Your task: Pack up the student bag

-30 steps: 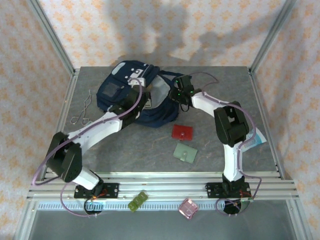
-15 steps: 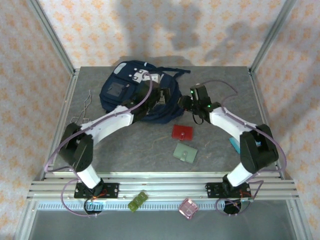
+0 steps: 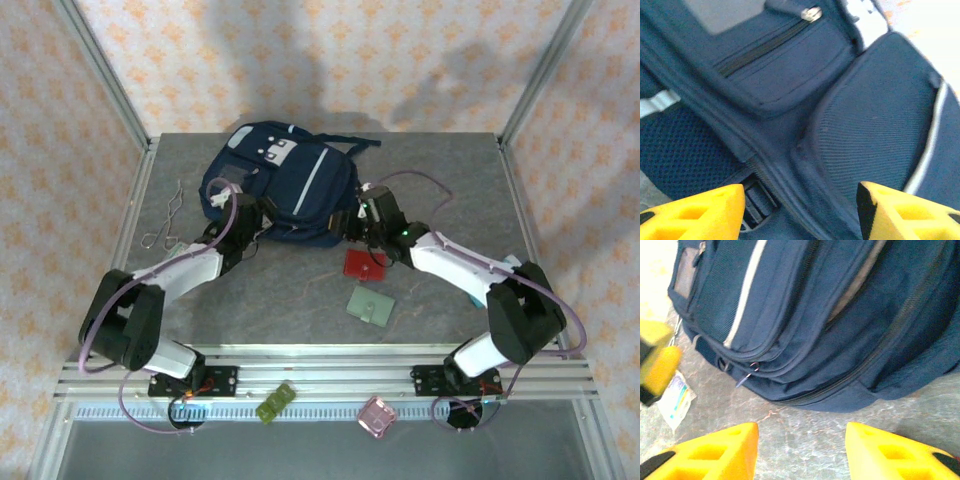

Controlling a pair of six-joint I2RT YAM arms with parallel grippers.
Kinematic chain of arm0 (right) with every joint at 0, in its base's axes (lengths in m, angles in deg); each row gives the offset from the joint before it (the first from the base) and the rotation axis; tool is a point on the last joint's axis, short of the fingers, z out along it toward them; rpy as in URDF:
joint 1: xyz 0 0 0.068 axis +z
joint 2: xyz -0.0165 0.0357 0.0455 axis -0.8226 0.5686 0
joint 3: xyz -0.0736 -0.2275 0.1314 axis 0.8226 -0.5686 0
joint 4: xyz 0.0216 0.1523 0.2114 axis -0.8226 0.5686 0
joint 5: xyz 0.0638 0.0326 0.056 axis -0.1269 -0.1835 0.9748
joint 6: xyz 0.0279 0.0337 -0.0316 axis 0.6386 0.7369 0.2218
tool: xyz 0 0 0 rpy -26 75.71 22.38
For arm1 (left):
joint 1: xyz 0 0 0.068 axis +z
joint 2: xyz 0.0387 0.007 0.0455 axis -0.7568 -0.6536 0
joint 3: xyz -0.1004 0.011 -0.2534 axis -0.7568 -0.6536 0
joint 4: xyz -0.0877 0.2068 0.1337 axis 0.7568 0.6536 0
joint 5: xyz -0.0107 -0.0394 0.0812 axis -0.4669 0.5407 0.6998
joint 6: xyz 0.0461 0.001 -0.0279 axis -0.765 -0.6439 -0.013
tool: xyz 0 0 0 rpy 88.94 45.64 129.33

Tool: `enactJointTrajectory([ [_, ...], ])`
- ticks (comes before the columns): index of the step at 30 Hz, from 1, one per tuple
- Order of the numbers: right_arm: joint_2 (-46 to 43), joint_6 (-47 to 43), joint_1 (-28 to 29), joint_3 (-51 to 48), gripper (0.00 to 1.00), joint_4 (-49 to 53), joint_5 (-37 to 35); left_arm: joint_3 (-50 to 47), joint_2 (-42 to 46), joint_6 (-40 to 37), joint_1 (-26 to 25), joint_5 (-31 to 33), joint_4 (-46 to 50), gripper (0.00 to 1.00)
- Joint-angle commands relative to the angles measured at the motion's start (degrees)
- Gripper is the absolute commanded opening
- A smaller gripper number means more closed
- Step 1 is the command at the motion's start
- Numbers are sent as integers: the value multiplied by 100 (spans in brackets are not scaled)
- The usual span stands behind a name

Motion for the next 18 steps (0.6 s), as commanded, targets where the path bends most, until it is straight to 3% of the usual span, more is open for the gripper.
enactJointTrajectory([
  [1,-59,20,55,-35,49,-226,24,-14,-202,568,98,-171,-896,61],
  [8,-61,106,130,-79,49,-267,32,-100,-600,928,278,-22,-1600,56],
  [12,-32,132,136,-54,49,-269,59,92,-889,998,305,-36,-1446,53],
  [18,-66,170,136,-105,49,-305,50,-681,-460,1490,312,387,-1901,59],
])
